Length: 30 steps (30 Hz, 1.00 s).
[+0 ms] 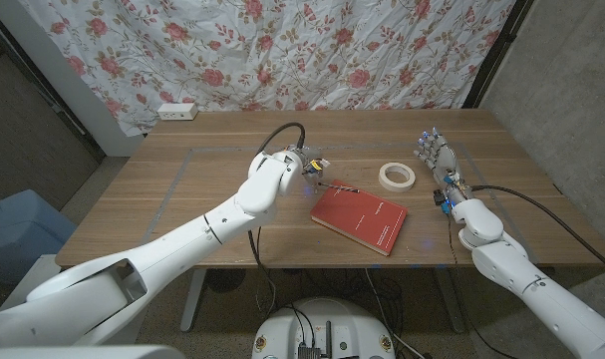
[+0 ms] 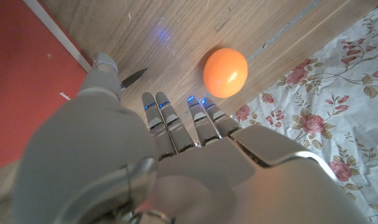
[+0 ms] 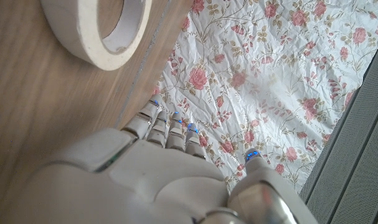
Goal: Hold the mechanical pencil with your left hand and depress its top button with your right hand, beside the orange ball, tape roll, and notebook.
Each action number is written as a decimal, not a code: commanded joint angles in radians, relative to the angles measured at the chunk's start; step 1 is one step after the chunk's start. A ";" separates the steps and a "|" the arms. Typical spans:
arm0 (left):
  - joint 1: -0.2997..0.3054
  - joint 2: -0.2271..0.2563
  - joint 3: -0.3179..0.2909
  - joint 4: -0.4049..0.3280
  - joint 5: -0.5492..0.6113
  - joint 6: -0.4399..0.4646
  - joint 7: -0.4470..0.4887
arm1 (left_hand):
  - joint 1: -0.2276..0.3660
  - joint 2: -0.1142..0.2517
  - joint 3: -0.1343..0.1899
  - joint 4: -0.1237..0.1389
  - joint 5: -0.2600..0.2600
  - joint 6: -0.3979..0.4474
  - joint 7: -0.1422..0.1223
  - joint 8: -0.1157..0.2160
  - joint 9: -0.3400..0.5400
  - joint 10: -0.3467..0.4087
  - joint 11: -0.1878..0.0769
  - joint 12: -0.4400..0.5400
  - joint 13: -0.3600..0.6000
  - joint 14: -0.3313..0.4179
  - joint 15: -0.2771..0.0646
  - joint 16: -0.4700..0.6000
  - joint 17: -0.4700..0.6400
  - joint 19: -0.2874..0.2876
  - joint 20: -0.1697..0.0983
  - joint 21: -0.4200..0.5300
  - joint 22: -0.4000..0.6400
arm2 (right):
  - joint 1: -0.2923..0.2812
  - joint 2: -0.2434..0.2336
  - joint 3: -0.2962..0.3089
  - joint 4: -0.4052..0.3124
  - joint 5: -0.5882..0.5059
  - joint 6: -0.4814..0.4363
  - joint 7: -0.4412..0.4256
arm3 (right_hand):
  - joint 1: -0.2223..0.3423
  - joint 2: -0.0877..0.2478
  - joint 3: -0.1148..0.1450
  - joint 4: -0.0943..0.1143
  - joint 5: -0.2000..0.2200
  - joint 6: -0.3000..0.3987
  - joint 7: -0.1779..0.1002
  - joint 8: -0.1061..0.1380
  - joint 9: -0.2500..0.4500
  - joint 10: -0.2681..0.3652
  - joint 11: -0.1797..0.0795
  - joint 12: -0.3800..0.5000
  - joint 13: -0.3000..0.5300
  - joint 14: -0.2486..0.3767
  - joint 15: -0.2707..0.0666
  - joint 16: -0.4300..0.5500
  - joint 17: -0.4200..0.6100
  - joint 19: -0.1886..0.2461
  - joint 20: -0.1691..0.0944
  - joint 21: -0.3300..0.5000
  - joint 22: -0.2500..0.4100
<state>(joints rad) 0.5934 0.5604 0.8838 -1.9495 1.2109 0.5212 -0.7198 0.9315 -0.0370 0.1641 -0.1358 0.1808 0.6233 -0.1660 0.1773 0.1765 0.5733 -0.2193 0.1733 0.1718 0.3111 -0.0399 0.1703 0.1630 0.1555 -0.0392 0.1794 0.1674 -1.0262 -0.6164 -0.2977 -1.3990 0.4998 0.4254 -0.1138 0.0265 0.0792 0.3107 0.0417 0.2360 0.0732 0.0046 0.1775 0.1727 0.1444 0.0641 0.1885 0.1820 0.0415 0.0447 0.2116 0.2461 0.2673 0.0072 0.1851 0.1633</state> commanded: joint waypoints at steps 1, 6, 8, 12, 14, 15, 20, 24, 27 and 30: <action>-0.004 0.059 -0.054 -0.035 -0.136 -0.056 -0.007 | -0.019 0.006 -0.003 0.005 -0.004 -0.029 0.003 -0.003 0.002 -0.033 0.001 -0.006 0.001 -0.020 -0.101 0.000 0.003 -0.017 -0.059 -0.004 -0.001 | 0.006 0.003 -0.005 -0.031 0.005 -0.044 -0.022 | -0.004 0.008 0.001 0.006 0.001 0.013 0.034 0.006 0.002 -0.006 -0.010 -0.001 0.000 0.005 0.000 0.006 0.000 -0.003 -0.004 -0.001 0.002; -0.001 0.086 -0.066 -0.039 -0.164 -0.075 0.024 | -0.034 0.007 -0.007 0.010 -0.005 -0.031 0.002 0.001 0.002 -0.045 0.003 -0.005 0.001 -0.023 -0.100 0.002 0.003 -0.020 -0.059 -0.002 -0.001 | 0.009 0.012 -0.007 -0.038 0.001 -0.052 -0.039 | -0.004 0.008 0.001 0.007 0.001 0.017 0.034 0.008 0.002 -0.011 -0.018 -0.002 0.000 0.006 -0.003 0.006 -0.001 -0.003 -0.006 -0.001 0.002; 0.004 0.097 -0.081 -0.042 -0.191 -0.083 0.043 | -0.045 0.007 -0.009 0.014 -0.005 -0.032 0.001 0.003 0.002 -0.051 0.003 -0.004 0.001 -0.026 -0.099 0.002 0.003 -0.025 -0.055 -0.003 -0.001 | 0.011 0.011 -0.010 -0.043 -0.010 -0.058 -0.049 | -0.004 0.008 0.001 0.007 0.001 0.019 0.030 0.009 0.002 -0.012 -0.019 -0.003 0.000 0.005 -0.006 0.005 -0.001 -0.004 -0.006 -0.001 0.002; 0.027 0.113 -0.122 -0.047 -0.264 -0.082 0.099 | -0.074 0.021 -0.012 0.027 -0.005 -0.040 0.005 0.004 0.003 -0.065 0.005 -0.003 0.001 -0.035 -0.091 0.003 0.004 -0.035 -0.050 -0.003 0.000 | 0.014 0.010 -0.013 -0.054 -0.017 -0.074 -0.060 | -0.003 0.010 0.002 0.009 0.001 0.021 0.019 0.009 0.002 -0.012 -0.022 -0.002 0.000 0.006 -0.006 0.005 -0.002 -0.005 -0.004 -0.001 0.002; 0.032 0.123 -0.133 -0.050 -0.287 -0.080 0.119 | -0.078 0.024 -0.012 0.029 -0.005 -0.040 0.006 0.005 0.003 -0.068 0.005 -0.002 0.001 -0.036 -0.090 0.003 0.004 -0.036 -0.050 -0.002 0.000 | 0.015 0.009 -0.016 -0.062 -0.023 -0.083 -0.068 | -0.003 0.010 0.002 0.009 0.001 0.022 0.019 0.009 0.002 -0.013 -0.021 -0.002 0.000 0.005 -0.007 0.004 -0.002 -0.005 -0.004 -0.001 0.002; 0.036 0.129 -0.137 -0.052 -0.295 -0.080 0.131 | -0.081 0.025 -0.012 0.030 -0.005 -0.040 0.007 0.006 0.003 -0.069 0.006 -0.002 0.001 -0.036 -0.088 0.003 0.004 -0.038 -0.049 -0.003 0.000 | 0.016 0.010 -0.016 -0.065 -0.024 -0.086 -0.071 | -0.003 0.010 0.003 0.009 0.001 0.022 0.019 0.009 0.002 -0.013 -0.021 -0.002 0.000 0.005 -0.008 0.004 -0.002 -0.005 -0.004 -0.001 0.002; 0.053 0.151 -0.166 -0.053 -0.364 -0.084 0.191 | -0.092 0.032 -0.013 0.034 -0.004 -0.043 0.008 0.006 0.003 -0.078 0.006 -0.002 0.001 -0.039 -0.085 0.004 0.004 -0.043 -0.047 -0.003 0.000 | 0.022 0.015 -0.023 -0.074 -0.037 -0.101 -0.087 | -0.002 0.011 0.003 0.010 0.001 0.019 0.015 0.008 0.002 -0.011 -0.022 -0.001 0.000 0.004 -0.008 0.004 -0.003 -0.005 -0.005 -0.001 0.002; 0.067 0.166 -0.187 -0.056 -0.412 -0.078 0.242 | -0.098 0.035 -0.013 0.036 -0.004 -0.047 0.009 0.006 0.003 -0.083 0.007 -0.002 0.001 -0.040 -0.084 0.004 0.004 -0.047 -0.044 -0.003 0.000 | 0.029 0.019 -0.030 -0.076 -0.045 -0.112 -0.094 | -0.001 0.011 0.003 0.010 0.001 0.018 0.012 0.008 0.002 -0.010 -0.021 -0.001 0.000 0.006 -0.007 0.004 -0.004 -0.005 -0.006 -0.001 0.002; 0.081 0.174 -0.206 -0.054 -0.455 -0.078 0.290 | -0.101 0.040 -0.012 0.037 -0.003 -0.048 0.009 0.006 0.003 -0.091 0.007 -0.003 0.001 -0.043 -0.082 0.004 0.004 -0.047 -0.042 -0.002 0.000 | 0.035 0.021 -0.035 -0.076 -0.052 -0.116 -0.097 | -0.001 0.011 0.004 0.010 0.001 0.017 0.010 0.007 0.002 -0.010 -0.021 0.000 0.000 0.007 -0.007 0.004 -0.004 -0.004 -0.006 -0.001 0.002; 0.093 0.179 -0.223 -0.043 -0.503 -0.081 0.338 | -0.103 0.046 -0.009 0.037 -0.002 -0.048 0.012 0.007 0.003 -0.095 0.007 -0.003 0.001 -0.042 -0.081 0.004 0.004 -0.045 -0.040 0.000 0.000 | 0.046 0.026 -0.041 -0.063 -0.051 -0.107 -0.084 | -0.001 0.010 0.004 0.011 0.001 0.019 0.008 0.008 0.002 -0.010 -0.020 0.000 0.000 0.007 -0.007 0.004 -0.005 -0.003 -0.007 0.000 0.002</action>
<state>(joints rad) 0.6485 0.7066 0.7203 -1.9992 0.8755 0.4449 -0.5448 0.8356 0.0040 0.1481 -0.1049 0.1769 0.5766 -0.1590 0.1774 0.1768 0.4817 -0.2126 0.1694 0.1720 0.2695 -0.0412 0.1703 0.1655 0.1109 -0.0411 0.1795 0.1675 -1.0044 -0.6025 -0.3200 -1.4646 0.4645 0.3285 -0.1937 0.0265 0.0792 0.3150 0.0458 0.2360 0.0929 0.0189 0.1817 0.1728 0.1300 0.0498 0.1885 0.1821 0.0451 0.0409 0.2117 0.2415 0.2620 0.0018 0.1851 0.1633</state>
